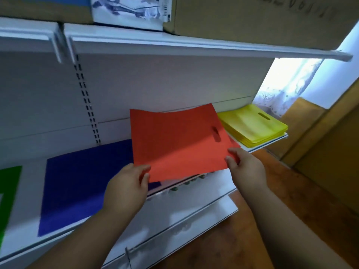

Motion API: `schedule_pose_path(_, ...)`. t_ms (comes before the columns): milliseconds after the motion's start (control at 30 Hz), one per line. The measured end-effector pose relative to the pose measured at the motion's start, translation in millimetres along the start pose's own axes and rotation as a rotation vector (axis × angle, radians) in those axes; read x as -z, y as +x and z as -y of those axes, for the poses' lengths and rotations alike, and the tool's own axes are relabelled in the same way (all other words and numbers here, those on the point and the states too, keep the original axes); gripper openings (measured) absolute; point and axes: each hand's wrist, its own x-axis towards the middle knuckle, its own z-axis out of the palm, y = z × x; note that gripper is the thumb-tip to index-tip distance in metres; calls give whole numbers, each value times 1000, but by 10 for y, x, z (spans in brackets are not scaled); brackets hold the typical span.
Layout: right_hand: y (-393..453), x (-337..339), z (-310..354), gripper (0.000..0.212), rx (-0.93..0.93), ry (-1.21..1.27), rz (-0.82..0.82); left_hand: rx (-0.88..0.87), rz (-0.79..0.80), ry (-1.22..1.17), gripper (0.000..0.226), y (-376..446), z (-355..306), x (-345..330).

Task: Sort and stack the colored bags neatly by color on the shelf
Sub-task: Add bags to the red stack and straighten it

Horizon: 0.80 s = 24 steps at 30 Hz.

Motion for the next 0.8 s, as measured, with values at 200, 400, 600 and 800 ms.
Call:
schedule_pose_path(200, 1026, -197, -626, 34, 100, -116, 155, 104, -23, 106, 26, 484, -576, -722)
schedule_pose_path(400, 1796, -319, -1031, 34, 234, -259, 296, 236, 53, 281, 29, 737, -957, -1215)
schedule_pose_path(600, 2073, -470, -1165, 29, 306, -382, 379, 315, 138, 370, 30, 891, -1004, -1459)
schedule_pose_path(800, 2160, -477, -1106, 30, 328, -462, 366, 271, 95, 448, 22, 920, -1014, -1590)
